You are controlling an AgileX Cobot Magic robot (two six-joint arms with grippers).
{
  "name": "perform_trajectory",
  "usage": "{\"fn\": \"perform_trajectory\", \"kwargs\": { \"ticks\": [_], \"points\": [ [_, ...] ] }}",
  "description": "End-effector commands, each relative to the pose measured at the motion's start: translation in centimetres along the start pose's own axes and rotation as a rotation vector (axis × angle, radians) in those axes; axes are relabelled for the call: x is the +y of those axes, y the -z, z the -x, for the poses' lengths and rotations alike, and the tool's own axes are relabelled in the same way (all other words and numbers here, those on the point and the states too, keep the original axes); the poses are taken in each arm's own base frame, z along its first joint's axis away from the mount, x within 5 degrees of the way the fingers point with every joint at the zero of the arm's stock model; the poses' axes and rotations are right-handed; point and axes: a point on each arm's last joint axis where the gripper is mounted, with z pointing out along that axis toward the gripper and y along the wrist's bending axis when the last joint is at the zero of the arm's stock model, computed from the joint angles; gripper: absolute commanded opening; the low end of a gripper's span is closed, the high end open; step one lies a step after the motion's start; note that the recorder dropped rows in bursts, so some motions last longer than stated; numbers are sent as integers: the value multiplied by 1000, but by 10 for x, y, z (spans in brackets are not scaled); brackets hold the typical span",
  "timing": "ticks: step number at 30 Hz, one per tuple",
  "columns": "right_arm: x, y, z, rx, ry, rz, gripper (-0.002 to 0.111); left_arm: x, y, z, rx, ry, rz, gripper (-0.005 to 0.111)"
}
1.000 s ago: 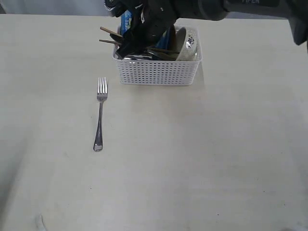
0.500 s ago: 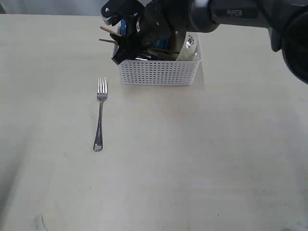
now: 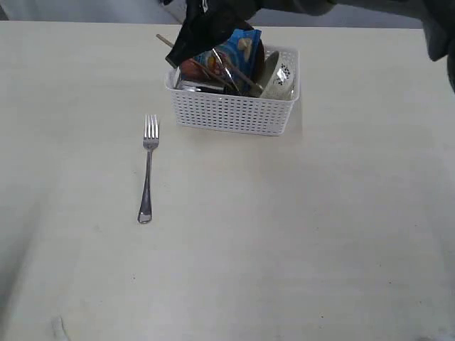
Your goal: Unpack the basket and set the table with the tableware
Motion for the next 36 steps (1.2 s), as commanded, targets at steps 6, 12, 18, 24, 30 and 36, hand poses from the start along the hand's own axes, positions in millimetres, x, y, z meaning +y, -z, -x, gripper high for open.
{"fn": "perform_trajectory", "kwargs": {
  "ticks": [6,12,18,24,30,36],
  "points": [
    [-8,24,5,40,-30,-4,0,0,0,0,-10,-5,-3,0],
    [-10,40,20,-42,-6,-23,0,0,0,0,-10,-5,-3,0],
    [-17,57,32,-57,-14,-39,0,0,0,0,-10,-5,-3,0],
    [-18,61,28,2,-17,-33,0,0,0,0,-10,-5,-3,0],
    [-27,94,39,-50,-28,-56,0,0,0,0,-10,-5,-3,0],
    [-35,127,45,-73,-42,-75,0,0,0,0,-10,-5,-3,0]
  ]
}}
